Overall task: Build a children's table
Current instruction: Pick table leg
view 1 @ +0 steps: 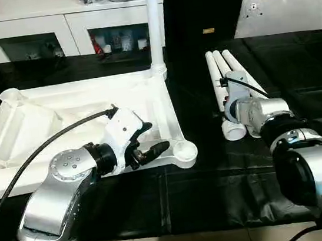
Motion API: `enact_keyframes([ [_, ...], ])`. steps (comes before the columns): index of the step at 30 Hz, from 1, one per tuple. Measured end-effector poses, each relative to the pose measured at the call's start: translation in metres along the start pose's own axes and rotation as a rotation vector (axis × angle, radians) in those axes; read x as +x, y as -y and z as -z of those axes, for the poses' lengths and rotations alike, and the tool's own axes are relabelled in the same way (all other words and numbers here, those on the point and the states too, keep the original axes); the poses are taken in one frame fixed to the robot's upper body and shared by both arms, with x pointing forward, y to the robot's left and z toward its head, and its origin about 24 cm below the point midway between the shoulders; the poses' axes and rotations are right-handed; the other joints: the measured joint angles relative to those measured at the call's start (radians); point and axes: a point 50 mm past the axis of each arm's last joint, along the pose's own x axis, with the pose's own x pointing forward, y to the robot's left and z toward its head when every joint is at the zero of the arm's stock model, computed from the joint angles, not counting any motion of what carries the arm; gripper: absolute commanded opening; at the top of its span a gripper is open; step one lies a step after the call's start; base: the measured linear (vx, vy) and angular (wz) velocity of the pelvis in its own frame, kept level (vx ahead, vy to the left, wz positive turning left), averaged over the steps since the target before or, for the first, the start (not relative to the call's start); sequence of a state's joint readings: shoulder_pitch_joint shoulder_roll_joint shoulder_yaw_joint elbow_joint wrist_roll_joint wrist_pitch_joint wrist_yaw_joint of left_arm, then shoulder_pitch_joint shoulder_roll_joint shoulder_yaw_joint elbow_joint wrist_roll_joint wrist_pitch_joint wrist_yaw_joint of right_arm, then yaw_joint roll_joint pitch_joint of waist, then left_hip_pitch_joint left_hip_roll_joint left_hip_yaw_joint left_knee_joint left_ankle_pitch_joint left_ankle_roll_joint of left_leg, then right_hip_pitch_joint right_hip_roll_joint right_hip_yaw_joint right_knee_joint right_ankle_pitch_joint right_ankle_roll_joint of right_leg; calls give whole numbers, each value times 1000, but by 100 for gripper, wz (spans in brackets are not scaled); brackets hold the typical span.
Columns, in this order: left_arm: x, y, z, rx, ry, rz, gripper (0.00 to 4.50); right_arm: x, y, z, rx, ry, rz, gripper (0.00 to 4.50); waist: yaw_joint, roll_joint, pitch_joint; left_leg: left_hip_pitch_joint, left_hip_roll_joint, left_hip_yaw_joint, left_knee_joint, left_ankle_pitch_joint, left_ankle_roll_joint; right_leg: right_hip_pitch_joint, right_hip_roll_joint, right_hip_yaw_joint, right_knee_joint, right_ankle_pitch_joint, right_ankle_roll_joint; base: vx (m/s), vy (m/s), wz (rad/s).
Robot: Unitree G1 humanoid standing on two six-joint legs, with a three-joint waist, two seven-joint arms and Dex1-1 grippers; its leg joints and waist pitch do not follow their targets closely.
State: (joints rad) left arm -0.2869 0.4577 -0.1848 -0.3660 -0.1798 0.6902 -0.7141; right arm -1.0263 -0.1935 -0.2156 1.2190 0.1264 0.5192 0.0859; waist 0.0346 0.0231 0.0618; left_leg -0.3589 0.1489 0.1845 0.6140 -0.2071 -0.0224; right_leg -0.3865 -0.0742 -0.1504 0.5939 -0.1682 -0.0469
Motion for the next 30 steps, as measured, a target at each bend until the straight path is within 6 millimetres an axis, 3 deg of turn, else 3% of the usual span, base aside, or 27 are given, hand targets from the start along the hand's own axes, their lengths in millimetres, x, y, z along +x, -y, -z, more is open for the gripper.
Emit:
enact_keyframes([
  [22,4,1,2,-2,-10,5,327,-2,0,5,87,-98,-53,212,-1,-2,1,0,0,0,2,0,0,0,0,0,1,0,0,0,0,0],
  [30,5,-1,2,6,-6,-21,327,-2,0,4,121,-91,-56,187,-1,-3,1,-1,0,0,2,0,0,0,0,0,1,0,0,0,0,0],
])
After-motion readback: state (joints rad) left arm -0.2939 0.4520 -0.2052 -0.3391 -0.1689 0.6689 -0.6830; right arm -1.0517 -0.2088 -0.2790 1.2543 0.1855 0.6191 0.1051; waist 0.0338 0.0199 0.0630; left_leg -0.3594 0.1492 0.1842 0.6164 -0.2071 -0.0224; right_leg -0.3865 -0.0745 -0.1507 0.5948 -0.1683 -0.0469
